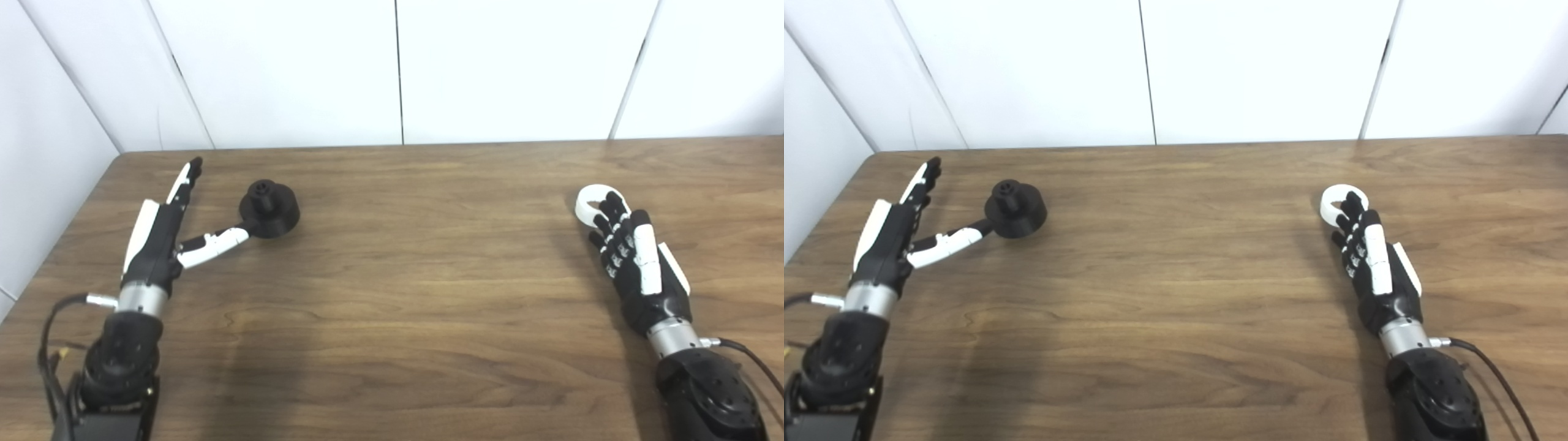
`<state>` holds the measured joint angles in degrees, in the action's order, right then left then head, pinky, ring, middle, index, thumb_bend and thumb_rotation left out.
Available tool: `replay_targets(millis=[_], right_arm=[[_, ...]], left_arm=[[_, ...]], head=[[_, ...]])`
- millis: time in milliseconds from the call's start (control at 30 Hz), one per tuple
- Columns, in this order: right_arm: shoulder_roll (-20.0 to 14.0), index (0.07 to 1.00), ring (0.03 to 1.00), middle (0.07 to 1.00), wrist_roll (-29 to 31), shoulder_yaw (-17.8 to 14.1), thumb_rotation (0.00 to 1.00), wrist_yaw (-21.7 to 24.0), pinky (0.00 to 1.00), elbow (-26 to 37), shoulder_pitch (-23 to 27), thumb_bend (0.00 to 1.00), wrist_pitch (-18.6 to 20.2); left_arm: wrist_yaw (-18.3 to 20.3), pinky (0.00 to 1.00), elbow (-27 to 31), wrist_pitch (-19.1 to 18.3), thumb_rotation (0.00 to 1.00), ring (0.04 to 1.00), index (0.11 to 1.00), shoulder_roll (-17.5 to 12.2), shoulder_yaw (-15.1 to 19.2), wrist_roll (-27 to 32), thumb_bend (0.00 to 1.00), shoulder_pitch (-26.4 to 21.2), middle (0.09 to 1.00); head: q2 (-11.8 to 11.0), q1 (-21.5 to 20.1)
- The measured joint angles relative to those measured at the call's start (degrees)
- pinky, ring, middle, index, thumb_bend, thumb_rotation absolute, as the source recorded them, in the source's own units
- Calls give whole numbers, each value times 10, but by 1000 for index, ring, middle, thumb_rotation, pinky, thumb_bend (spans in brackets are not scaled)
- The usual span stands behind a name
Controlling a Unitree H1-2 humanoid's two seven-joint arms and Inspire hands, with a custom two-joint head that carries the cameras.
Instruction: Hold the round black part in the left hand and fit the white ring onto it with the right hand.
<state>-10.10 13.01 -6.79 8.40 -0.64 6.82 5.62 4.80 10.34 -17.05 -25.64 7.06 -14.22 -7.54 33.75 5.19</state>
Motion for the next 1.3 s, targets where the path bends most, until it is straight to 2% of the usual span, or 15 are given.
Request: replay_targets(millis=[167, 367, 600, 833, 1300], right_arm=[[-4, 1000, 1000, 1000, -1, 1, 1000, 0, 1000, 0, 0, 614, 0], [-6, 1000, 1000, 1000, 0, 1, 1000, 0, 1000, 0, 0, 606, 2], [-9, 1000, 1000, 1000, 0, 1, 1000, 0, 1000, 1, 0, 607, 3], [-13, 1000, 1000, 1000, 1, 0, 1000, 1, 1000, 1, 0, 608, 3], [-14, 1000, 1000, 1000, 2, 0, 1000, 1, 1000, 2, -1, 604, 6]], left_arm=[[14, 999, -59, -8, 330, 1000, 967, -41, -24, -40, 920, -36, 1000], [33, 1000, -134, -2, 340, 1000, 943, -52, -57, -52, 984, -58, 1000], [38, 1000, -211, 1, 326, 1000, 912, -61, -74, -61, 963, -90, 985], [54, 960, -248, 12, 327, 1000, 905, -63, -96, -61, 949, -106, 981], [50, 935, -301, 30, 314, 1000, 913, -70, -109, -67, 948, -148, 978]], head=[[0, -3], [2, -3], [3, -4], [2, -5], [-1, -6]])
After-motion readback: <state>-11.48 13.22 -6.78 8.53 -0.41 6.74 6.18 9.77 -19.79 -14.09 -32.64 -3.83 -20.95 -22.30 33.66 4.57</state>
